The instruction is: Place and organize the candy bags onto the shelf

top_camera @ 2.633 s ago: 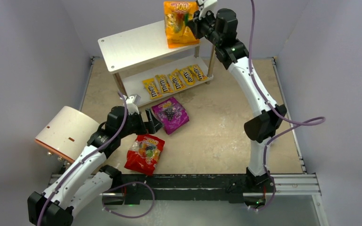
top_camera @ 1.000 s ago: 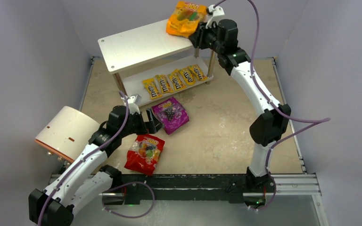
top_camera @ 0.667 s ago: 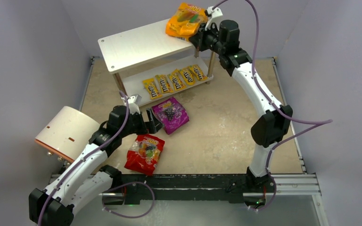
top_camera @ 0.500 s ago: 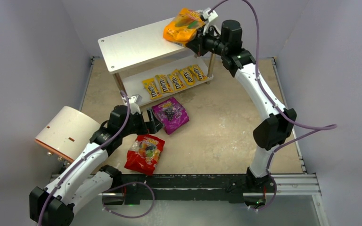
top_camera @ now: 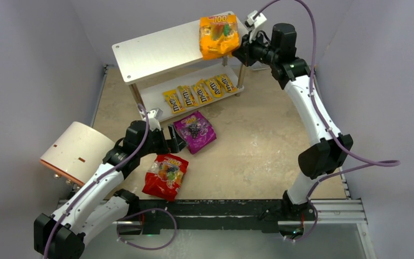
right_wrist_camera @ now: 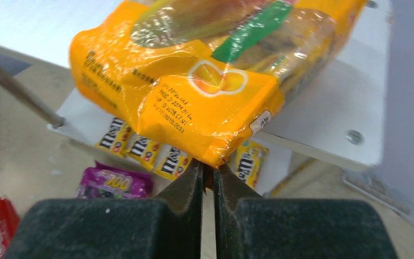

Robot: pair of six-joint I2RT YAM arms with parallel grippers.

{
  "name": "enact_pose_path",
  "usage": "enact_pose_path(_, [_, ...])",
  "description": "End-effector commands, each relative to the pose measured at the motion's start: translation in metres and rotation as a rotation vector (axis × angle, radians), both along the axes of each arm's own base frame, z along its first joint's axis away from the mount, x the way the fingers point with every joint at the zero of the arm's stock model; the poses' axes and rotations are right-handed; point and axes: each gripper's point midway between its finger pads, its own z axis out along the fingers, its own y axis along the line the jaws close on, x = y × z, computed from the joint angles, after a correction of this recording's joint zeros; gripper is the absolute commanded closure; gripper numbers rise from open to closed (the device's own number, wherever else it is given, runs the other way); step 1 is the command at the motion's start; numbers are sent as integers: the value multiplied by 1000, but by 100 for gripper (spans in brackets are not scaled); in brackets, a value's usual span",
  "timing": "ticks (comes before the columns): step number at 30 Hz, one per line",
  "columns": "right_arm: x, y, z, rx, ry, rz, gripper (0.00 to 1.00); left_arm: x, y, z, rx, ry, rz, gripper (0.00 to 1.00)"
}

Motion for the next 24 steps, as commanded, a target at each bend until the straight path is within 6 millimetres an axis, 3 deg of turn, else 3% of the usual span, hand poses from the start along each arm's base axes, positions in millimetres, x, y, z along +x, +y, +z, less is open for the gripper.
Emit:
enact_pose_path(1, [29,-45,4,-52,-57,-220,90,5,-3,15,-14,-64,-20,2])
enact_pose_path(9, [63,-67,20,-27,-138,-382,79,5,-5,13,-19,-58,-30,2])
enact_pose_path(12, [79,-79,21,-52,-163,-458,64,5,-5,13,-19,-59,-31,2])
enact_pose_path(14, [85,-82,22,-58,-171,-481,62,5,-5,13,-20,-59,-30,2])
enact_pose_path(20, [95,-70,19,-2,-160,-447,59,6,-6,13,-19,-58,-31,2])
enact_pose_path(24, [94,-58,19,35,-155,-386,46,6,-5,11,-13,-52,-28,2])
